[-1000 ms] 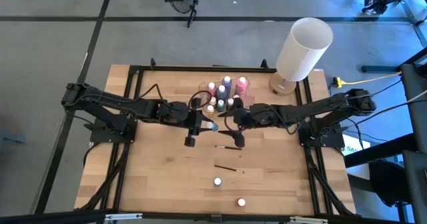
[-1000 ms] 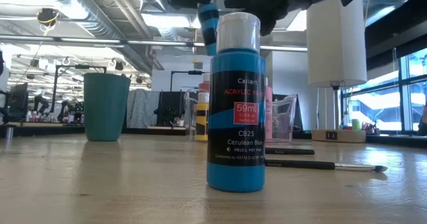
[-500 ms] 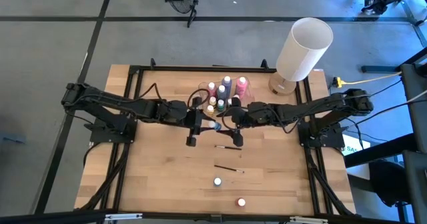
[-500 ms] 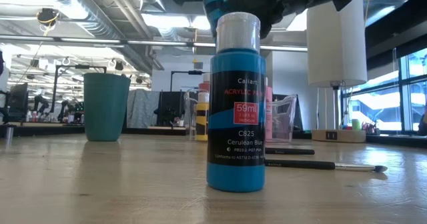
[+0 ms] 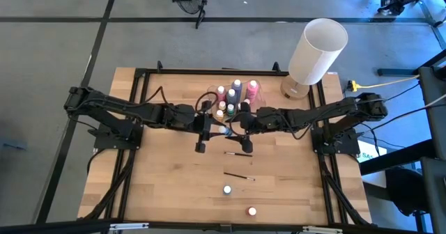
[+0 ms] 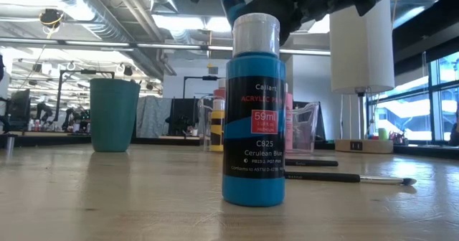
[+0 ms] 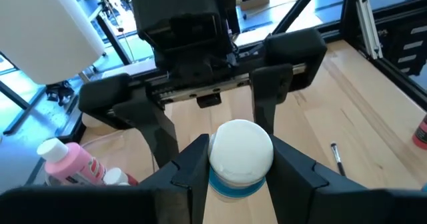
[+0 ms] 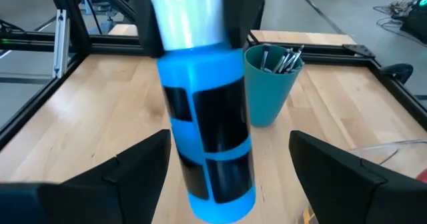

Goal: Pick & Place Paint Supplies
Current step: Put the blue paint bottle into the transparent bin

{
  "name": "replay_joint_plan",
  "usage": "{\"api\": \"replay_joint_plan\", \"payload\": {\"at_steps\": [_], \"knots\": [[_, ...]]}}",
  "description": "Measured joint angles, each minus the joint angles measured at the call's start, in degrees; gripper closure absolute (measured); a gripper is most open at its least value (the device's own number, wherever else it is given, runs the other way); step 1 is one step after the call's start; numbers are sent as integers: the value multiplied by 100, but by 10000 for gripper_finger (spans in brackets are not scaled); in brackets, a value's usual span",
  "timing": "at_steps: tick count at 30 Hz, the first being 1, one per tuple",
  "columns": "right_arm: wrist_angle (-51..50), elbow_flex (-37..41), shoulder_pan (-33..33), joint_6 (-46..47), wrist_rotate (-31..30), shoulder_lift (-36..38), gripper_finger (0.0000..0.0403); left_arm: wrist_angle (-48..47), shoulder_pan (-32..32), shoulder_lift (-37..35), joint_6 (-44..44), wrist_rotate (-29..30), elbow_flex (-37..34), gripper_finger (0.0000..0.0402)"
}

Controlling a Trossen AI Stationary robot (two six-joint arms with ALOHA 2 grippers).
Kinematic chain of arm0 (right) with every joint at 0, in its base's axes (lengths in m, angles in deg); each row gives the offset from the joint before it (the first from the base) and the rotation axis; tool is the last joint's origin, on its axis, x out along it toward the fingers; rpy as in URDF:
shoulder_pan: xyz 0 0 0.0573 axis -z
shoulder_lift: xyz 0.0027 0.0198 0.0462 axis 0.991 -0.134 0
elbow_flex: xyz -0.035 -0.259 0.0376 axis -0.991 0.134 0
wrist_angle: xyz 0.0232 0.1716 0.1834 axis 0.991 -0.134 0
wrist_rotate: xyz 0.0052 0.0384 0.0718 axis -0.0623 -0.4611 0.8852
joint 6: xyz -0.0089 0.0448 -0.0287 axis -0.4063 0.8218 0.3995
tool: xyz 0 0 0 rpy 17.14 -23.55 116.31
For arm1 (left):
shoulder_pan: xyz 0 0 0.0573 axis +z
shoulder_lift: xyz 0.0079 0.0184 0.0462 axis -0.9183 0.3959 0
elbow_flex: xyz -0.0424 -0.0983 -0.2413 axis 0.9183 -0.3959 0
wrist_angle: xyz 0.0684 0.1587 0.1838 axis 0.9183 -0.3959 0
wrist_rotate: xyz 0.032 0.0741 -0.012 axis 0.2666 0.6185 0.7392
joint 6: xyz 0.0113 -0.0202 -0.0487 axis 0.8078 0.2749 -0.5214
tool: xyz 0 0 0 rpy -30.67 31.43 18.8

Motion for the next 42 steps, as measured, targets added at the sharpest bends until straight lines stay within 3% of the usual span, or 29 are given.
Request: {"api": "replay_joint_plan", "payload": {"at_steps": [6,12,27,32,42], "knots": [[17,2,24,-9,0,-52,100,86,0,0,44,-4,0,285],[10,2,25,-5,0,-52,130,90,2,0,48,-4,0,285],[-120,2,20,-15,20,-52,284,65,4,0,37,11,0,285],[-120,2,20,-13,39,-52,288,63,4,0,33,8,0,285],[-120,2,26,57,127,-48,290,61,-9,-6,215,180,0,210]]}}
